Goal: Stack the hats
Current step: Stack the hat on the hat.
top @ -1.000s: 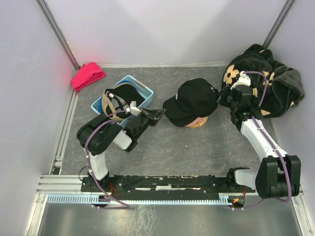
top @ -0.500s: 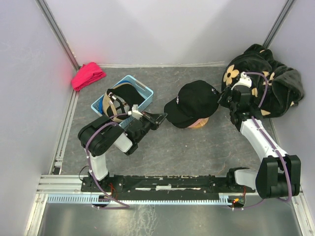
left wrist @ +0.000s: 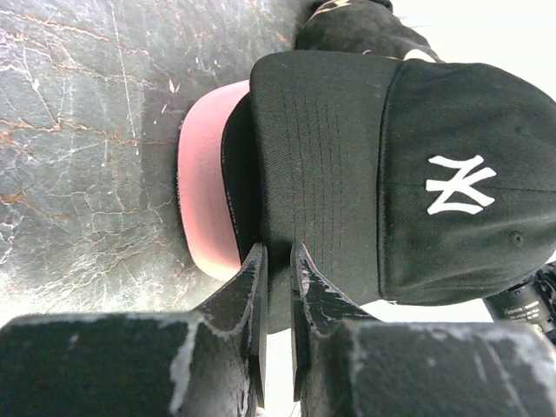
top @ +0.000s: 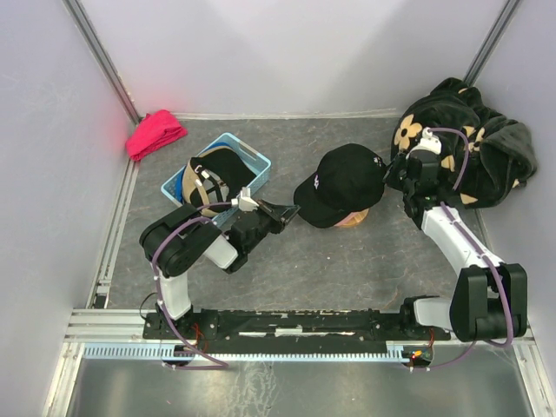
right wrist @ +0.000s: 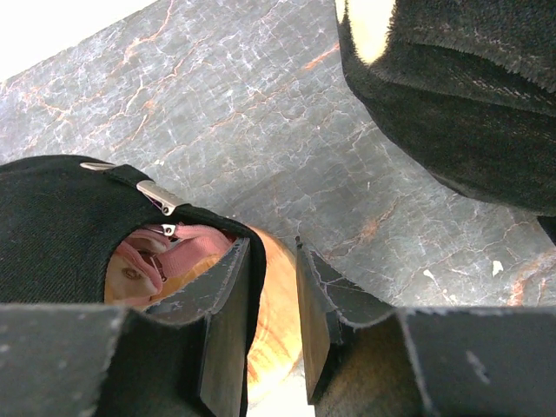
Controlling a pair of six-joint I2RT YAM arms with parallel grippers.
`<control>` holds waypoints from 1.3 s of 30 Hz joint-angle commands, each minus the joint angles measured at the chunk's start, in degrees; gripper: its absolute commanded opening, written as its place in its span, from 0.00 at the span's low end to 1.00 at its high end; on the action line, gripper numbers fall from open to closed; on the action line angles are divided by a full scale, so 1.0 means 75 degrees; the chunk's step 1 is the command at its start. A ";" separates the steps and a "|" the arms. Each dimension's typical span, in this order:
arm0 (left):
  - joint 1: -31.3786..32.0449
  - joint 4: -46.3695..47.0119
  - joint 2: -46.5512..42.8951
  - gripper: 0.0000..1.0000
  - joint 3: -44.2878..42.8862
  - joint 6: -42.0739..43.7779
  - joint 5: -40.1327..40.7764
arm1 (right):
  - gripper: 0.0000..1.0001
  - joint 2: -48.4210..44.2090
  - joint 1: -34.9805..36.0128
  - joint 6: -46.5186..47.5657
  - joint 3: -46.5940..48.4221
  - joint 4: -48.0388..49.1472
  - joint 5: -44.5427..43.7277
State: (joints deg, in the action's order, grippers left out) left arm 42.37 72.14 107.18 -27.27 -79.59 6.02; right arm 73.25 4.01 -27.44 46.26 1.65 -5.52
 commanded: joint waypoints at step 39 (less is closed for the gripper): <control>0.0116 -0.2387 -0.1512 0.12 0.0299 0.0668 0.1217 | 0.47 0.0185 0.0461 0.0001 0.0450 -0.0364 -0.0742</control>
State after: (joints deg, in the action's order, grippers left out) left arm 43.00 55.31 99.39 -25.82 -78.48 11.60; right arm 78.46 6.76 -27.53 49.43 -0.45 -9.65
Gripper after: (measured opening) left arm 0.121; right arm 0.439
